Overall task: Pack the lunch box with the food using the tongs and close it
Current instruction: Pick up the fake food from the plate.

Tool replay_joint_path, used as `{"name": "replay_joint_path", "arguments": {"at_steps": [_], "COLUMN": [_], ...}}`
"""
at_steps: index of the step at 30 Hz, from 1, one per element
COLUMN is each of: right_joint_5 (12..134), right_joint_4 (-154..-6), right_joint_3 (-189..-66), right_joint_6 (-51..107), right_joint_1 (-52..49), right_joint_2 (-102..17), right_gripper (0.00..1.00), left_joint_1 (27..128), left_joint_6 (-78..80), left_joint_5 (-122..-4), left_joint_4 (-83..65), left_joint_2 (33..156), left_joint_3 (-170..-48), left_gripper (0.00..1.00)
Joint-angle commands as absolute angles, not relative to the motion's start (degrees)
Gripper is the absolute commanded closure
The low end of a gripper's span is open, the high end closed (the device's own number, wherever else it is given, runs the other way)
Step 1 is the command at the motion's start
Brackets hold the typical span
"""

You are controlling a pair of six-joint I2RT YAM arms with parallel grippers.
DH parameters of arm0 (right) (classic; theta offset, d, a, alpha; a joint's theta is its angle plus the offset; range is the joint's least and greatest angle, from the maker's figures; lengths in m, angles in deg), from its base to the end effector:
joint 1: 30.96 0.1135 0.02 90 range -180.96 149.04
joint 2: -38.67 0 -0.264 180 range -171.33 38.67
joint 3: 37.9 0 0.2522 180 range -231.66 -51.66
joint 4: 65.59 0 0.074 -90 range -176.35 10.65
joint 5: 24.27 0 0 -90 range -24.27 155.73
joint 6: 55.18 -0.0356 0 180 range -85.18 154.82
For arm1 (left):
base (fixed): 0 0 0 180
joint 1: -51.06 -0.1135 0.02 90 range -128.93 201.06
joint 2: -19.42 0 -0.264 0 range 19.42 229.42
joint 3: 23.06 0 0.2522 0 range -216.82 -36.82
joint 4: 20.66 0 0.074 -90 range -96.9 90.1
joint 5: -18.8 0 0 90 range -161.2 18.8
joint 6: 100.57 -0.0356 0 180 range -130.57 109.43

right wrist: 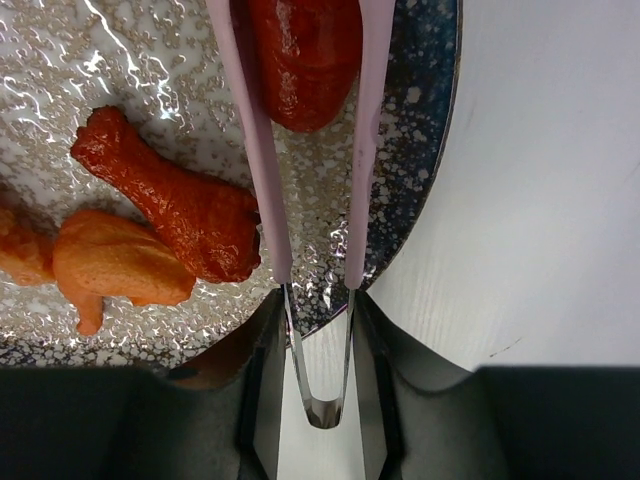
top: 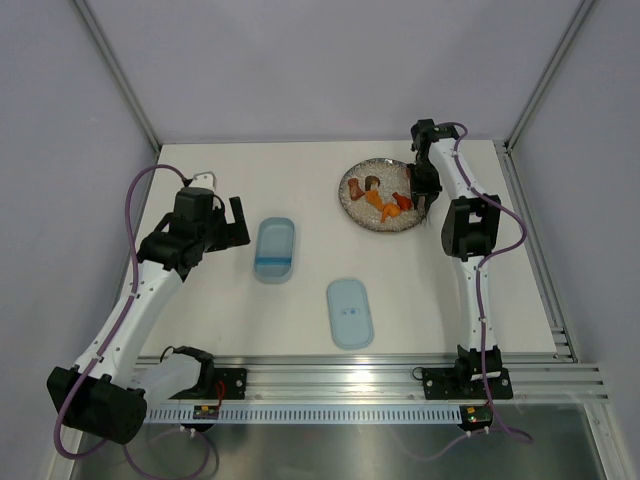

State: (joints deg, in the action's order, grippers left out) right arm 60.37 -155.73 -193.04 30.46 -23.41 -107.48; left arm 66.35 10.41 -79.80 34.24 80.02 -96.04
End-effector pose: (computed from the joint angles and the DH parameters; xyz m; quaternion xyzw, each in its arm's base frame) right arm 0.5012 0.0631 0.1918 -0.0241 0.9956 -0.0384 0.0815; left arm 0.2109 -0.0521 0.3238 -0.0755 0.9102 -0.0597 0.4029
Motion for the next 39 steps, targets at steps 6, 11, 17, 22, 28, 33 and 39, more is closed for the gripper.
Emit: {"name": "replay_joint_path", "arguments": {"at_steps": [6, 11, 17, 22, 28, 33, 39], "right_joint_5": [61.95, 63.09, 63.89, 62.05, 62.30, 63.01, 63.27], "right_joint_4": [-157.31, -155.90, -153.53, -152.74, -149.67, -145.80, -144.74], "right_joint_3": [-194.31, -190.18, -183.60, -178.67, -170.87, -164.53, -163.11], "right_joint_6": [30.95, 30.69, 30.07, 29.28, 26.91, 25.50, 25.41], "right_joint_1": [-23.75, -23.57, -22.87, -21.38, -19.89, -18.65, -17.34], "right_joint_2": [-104.08, -99.69, -93.89, -90.54, -84.13, -78.41, -75.59], "right_gripper": [0.78, 0.95, 1.00, 1.00, 1.00, 1.00, 1.00], "left_joint_1": [66.27, 66.36, 66.27, 66.18, 65.66, 60.65, 58.80], "left_joint_6": [10.79, 11.14, 12.55, 12.90, 14.57, 18.34, 21.68], "left_joint_5": [-81.48, -81.39, -82.27, -79.20, -77.36, -71.58, -65.15], "left_joint_4": [33.88, 33.61, 33.09, 31.07, 34.40, 32.74, 28.96], "left_joint_2": [80.33, 80.42, 82.26, 88.48, 100.52, 104.76, 106.43], "left_joint_3": [-96.05, -96.14, -97.28, -98.95, -105.36, -105.72, -101.87], "left_gripper": [0.01, 0.01, 0.01, 0.01, 0.01, 0.01, 0.01]}}
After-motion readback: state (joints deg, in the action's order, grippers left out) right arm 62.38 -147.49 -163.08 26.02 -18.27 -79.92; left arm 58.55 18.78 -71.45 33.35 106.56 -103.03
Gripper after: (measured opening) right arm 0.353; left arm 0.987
